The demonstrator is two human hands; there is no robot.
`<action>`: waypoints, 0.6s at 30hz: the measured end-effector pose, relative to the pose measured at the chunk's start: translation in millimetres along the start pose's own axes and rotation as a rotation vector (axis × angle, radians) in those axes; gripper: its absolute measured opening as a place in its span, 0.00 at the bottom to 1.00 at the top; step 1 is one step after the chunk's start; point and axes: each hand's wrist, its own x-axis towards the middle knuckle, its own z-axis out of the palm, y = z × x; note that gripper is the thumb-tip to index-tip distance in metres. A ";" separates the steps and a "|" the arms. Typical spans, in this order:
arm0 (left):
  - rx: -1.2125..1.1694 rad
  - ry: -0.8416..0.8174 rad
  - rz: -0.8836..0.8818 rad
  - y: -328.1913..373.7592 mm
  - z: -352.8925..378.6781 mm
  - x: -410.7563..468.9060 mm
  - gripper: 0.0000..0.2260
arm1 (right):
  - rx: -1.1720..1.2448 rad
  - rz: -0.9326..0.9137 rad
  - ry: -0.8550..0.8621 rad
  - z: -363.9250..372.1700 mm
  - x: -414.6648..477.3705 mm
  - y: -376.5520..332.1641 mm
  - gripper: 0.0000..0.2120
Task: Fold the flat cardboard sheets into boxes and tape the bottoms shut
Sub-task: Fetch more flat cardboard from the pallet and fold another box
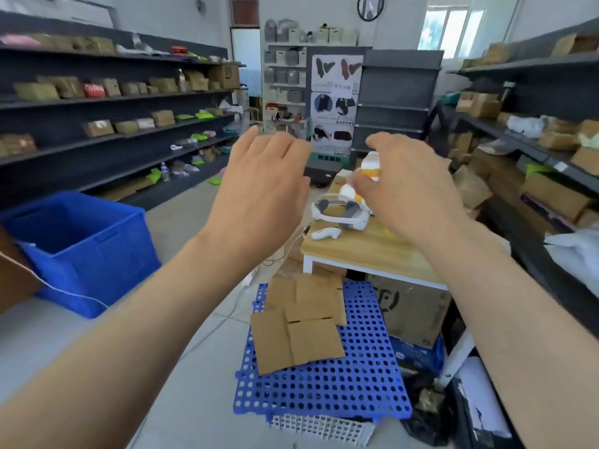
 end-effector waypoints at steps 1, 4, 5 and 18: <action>-0.018 -0.039 -0.034 0.5 18.1 1.3 0.13 | 0.020 0.013 -0.043 18.2 4.9 11.1 0.20; -0.099 -0.191 -0.151 3.7 81.0 -0.8 0.14 | 0.076 0.056 -0.217 81.4 14.5 43.5 0.17; -0.139 -0.248 -0.212 4.4 104.2 -4.0 0.14 | 0.101 0.075 -0.287 105.3 16.4 54.3 0.16; -0.384 -0.924 -0.950 -20.7 375.1 -181.2 0.16 | 0.393 0.479 -1.121 407.3 -72.8 150.0 0.22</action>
